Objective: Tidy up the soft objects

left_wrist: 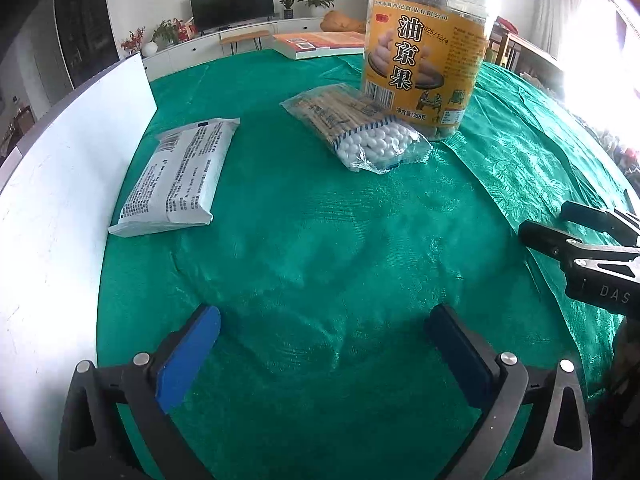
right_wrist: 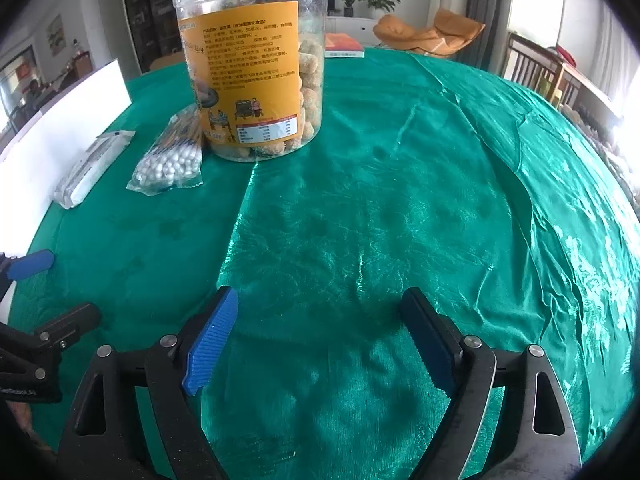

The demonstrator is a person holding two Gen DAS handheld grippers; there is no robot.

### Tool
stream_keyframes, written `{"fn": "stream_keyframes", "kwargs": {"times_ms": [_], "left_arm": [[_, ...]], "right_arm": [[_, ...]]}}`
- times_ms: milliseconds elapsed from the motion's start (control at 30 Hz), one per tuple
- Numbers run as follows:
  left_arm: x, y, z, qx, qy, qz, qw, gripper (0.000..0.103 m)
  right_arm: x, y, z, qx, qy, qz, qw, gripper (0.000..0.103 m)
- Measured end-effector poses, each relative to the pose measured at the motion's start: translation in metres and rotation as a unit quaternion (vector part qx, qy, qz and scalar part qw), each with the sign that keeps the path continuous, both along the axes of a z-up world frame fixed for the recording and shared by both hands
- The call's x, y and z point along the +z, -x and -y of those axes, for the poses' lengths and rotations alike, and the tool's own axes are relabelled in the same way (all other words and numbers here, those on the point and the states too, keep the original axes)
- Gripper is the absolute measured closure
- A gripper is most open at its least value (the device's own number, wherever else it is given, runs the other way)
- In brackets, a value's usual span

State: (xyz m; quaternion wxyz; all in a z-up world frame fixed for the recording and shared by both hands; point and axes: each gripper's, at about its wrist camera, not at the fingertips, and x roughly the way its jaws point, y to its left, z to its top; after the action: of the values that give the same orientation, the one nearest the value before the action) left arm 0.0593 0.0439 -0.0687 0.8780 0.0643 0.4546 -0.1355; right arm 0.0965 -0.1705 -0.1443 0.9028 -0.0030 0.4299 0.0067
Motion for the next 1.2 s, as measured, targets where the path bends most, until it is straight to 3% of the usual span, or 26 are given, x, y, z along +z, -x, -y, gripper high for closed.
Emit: {"fn": "stream_keyframes", "kwargs": {"times_ms": [1200], "left_arm": [[-0.0003, -0.0027, -0.0004, 0.001, 0.002, 0.005, 1.0, 0.0]], "right_arm": [[0.0002, 0.0, 0.0003, 0.0, -0.001, 0.0, 1.0, 0.014]]}}
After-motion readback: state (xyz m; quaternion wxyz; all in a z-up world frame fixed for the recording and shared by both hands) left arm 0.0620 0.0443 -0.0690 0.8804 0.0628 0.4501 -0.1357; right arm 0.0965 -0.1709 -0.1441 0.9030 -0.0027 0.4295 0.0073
